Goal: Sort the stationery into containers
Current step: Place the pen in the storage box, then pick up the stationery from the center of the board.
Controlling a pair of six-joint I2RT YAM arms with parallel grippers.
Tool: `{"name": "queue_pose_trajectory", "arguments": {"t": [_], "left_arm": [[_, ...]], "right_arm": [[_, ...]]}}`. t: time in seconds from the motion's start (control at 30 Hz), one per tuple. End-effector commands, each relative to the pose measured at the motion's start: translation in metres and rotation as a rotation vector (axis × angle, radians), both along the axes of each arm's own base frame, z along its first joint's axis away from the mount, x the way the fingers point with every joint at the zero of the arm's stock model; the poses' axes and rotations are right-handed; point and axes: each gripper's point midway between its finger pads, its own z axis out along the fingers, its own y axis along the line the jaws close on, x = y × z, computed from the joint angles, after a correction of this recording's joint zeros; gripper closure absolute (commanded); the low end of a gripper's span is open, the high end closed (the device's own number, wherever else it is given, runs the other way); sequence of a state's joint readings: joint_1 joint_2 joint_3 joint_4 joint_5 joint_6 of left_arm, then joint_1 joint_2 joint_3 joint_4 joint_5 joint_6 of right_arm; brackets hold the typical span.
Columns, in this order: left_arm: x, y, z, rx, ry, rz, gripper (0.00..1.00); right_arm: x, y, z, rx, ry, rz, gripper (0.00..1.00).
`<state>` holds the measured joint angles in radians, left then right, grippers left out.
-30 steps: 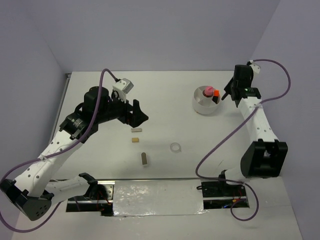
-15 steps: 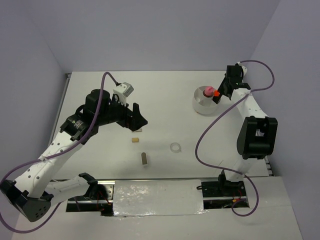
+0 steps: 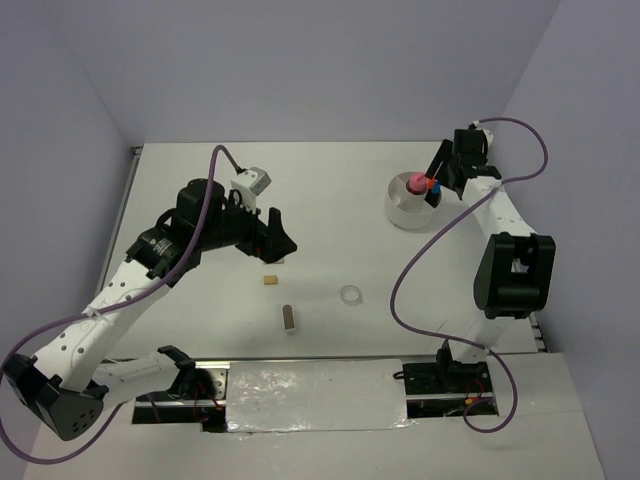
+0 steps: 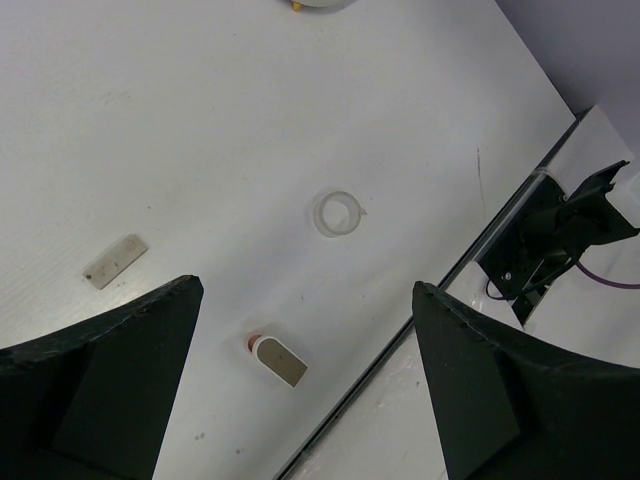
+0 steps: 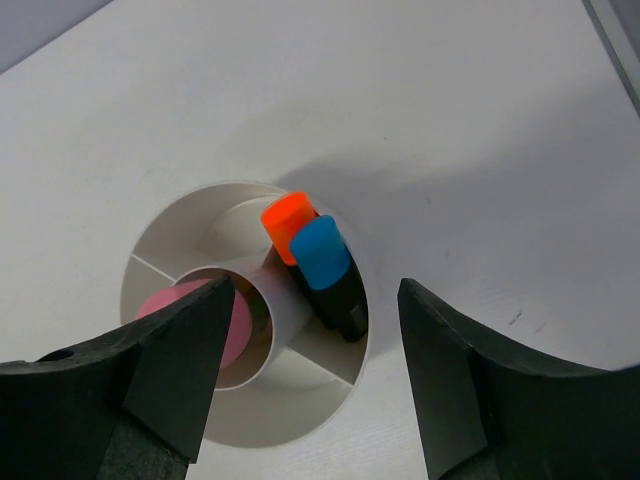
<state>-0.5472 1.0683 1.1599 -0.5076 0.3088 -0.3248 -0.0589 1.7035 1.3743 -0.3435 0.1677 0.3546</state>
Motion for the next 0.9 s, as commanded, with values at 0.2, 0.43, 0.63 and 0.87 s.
{"name": "queue_pose_trajectory", "arguments": {"t": [0.2,0.43,0.63,0.87], "left_arm": [[0.024,0.010,-0.018,0.028,0.042,0.161,0.01],[0.037,0.031,-0.037,0.088,0.088,0.333,0.01],[0.043,0.042,-0.059,0.145,0.156,0.434,0.01],[0.040,0.023,-0.080,0.166,0.267,0.455,0.01]], "right_arm": [[-0.027,0.017,0.115,0.009,-0.243,0.019,0.26],[-0.082,0.116,0.113,0.011,-0.233,0.297,0.26],[-0.138,0.179,0.041,0.035,-0.032,0.412,0.28],[-0.199,0.188,-0.024,0.047,0.136,0.347,0.51]]}}
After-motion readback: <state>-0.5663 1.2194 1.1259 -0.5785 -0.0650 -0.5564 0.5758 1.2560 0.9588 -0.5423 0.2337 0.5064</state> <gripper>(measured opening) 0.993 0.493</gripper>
